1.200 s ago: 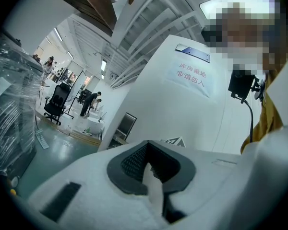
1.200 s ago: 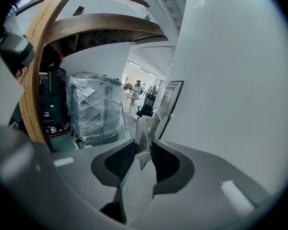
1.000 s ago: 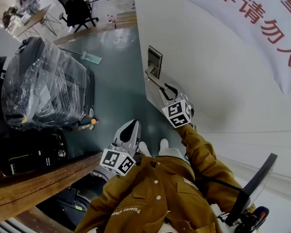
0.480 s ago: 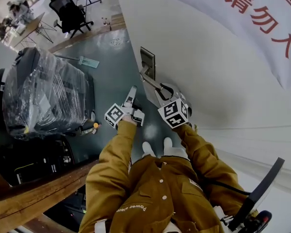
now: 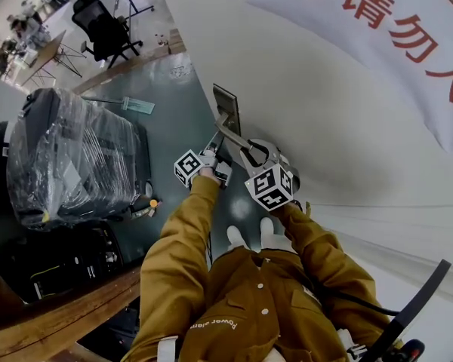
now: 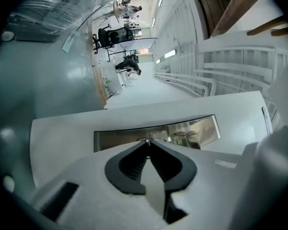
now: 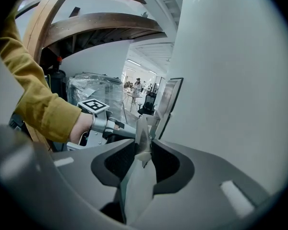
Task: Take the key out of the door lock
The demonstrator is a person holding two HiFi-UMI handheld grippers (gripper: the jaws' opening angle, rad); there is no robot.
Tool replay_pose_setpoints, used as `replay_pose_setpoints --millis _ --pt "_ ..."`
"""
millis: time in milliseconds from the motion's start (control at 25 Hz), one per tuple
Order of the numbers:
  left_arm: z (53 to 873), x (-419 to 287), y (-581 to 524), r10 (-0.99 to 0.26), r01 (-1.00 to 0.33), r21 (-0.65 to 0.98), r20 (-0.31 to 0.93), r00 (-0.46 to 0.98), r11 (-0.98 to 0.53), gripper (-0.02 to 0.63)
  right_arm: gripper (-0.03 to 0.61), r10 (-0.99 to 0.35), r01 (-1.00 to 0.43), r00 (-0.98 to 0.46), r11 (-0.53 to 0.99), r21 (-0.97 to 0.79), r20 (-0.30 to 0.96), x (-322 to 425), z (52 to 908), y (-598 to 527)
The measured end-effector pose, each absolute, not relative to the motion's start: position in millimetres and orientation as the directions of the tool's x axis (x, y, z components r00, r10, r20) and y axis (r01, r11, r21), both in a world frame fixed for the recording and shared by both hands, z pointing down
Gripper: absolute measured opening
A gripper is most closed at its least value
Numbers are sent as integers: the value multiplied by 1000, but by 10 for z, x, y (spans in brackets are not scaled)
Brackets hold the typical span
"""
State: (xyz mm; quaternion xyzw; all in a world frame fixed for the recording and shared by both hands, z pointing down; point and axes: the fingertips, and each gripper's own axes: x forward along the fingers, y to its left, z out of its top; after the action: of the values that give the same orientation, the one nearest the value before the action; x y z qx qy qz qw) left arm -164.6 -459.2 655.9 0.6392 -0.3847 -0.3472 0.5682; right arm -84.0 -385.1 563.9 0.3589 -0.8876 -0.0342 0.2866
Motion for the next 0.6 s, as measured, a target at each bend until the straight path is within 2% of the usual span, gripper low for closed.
replay_pose_setpoints --millis 600 --pt "6547 -1655 -4560 -870 -88 994 -13 493 -65 21 120 -666 -637 -551 725 262 502 -834 5647 -3859"
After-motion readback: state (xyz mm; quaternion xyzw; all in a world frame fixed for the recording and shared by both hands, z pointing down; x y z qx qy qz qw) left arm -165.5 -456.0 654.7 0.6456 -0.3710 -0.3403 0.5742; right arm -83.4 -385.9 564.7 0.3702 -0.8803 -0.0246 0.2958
